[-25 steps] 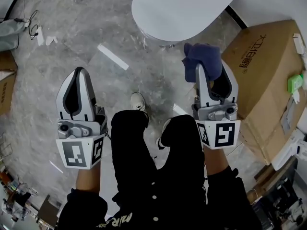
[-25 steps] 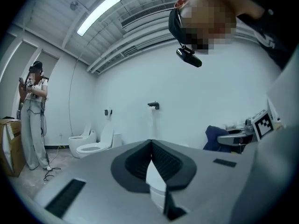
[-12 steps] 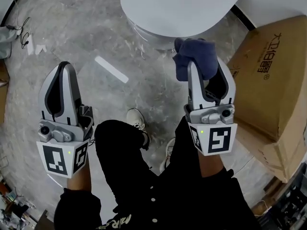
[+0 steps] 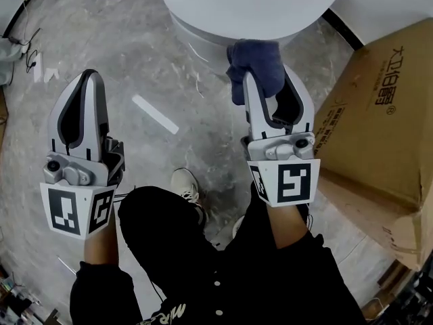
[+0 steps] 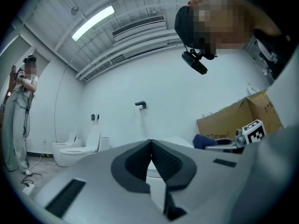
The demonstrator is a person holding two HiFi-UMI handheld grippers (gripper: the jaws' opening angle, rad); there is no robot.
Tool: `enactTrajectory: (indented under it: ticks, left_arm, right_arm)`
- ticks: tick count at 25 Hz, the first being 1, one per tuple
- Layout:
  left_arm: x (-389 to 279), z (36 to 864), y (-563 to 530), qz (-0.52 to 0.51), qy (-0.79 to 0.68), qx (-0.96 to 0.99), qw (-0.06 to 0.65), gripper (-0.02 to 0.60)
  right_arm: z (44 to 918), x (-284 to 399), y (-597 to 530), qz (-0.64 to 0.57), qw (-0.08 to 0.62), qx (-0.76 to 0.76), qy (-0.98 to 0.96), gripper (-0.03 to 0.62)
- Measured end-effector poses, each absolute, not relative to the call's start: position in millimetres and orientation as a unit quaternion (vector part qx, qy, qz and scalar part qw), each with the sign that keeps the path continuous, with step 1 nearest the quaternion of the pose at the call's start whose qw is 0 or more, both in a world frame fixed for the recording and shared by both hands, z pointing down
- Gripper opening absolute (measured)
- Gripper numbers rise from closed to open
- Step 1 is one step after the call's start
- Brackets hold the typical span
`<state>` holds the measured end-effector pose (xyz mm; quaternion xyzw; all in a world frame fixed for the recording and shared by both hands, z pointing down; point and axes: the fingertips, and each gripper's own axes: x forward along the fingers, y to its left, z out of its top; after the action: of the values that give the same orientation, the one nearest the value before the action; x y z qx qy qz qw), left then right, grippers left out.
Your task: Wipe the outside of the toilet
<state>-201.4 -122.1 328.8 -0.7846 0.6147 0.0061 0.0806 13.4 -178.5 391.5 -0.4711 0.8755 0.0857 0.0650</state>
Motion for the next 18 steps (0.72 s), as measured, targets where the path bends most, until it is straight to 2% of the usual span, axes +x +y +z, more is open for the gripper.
enactTrajectory:
  ticks: [13, 18]
  left_arm:
    - [-205, 366, -119, 0.011, 0.601, -0.794, 0.083, 0.011]
    - [-208, 392, -123, 0.012, 0.6, -0.797, 0.072, 0.011]
  right_arm:
    - [452, -12, -214, 0.066, 0.046, -0.504, 0.86, 0.163]
    - [458, -17, -222, 0.097, 0.036, -0.517, 0.85, 0.163]
